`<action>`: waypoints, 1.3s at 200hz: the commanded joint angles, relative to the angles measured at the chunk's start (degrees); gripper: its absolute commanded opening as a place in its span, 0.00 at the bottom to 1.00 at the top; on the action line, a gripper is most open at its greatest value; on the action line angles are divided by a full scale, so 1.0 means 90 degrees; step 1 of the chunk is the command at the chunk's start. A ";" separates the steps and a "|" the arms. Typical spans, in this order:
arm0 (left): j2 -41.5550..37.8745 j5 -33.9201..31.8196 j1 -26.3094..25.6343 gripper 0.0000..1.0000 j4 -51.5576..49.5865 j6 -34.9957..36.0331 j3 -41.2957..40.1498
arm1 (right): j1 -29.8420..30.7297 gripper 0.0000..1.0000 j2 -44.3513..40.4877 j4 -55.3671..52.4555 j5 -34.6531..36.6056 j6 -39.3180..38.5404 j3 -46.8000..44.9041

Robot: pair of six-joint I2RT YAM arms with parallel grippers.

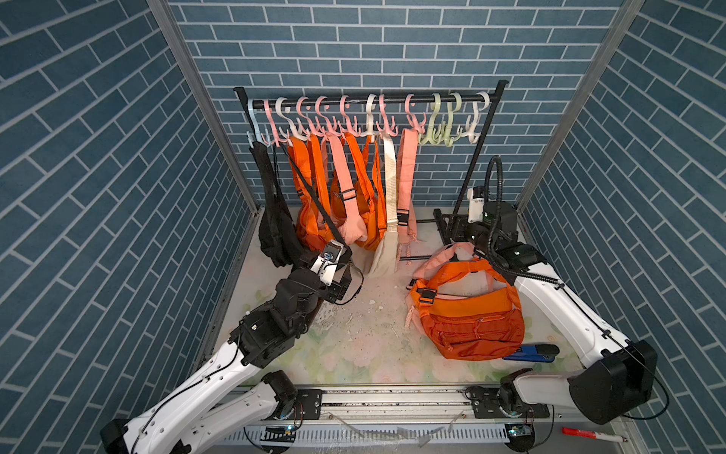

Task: Take the bag off the hook
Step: Pick up the bag from the hook.

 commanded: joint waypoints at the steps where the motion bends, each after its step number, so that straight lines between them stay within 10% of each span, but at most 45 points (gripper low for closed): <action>1: -0.0150 -0.0092 0.0045 0.83 0.0056 0.0071 -0.0075 | 0.0040 0.75 0.0251 0.0184 -0.0238 -0.0310 0.0372; 67: -0.0242 -0.0270 0.0045 0.83 0.0178 0.0324 -0.0185 | 0.0051 0.74 0.0763 0.0371 -0.0486 -0.0454 0.0945; 132: -0.0121 -0.0475 0.0045 0.83 0.0304 0.0568 -0.0293 | 0.0059 0.51 0.1455 0.0406 -0.0979 -0.0508 0.1690; 187: -0.0009 -0.0470 0.0045 0.84 0.0386 0.0595 -0.0360 | 0.0058 0.70 0.2366 0.0426 -0.1644 -0.0340 0.2636; 260: 0.0129 -0.0365 0.0045 0.84 0.0417 0.0550 -0.0404 | 0.0079 0.71 0.3347 0.0619 -0.2018 -0.0043 0.3560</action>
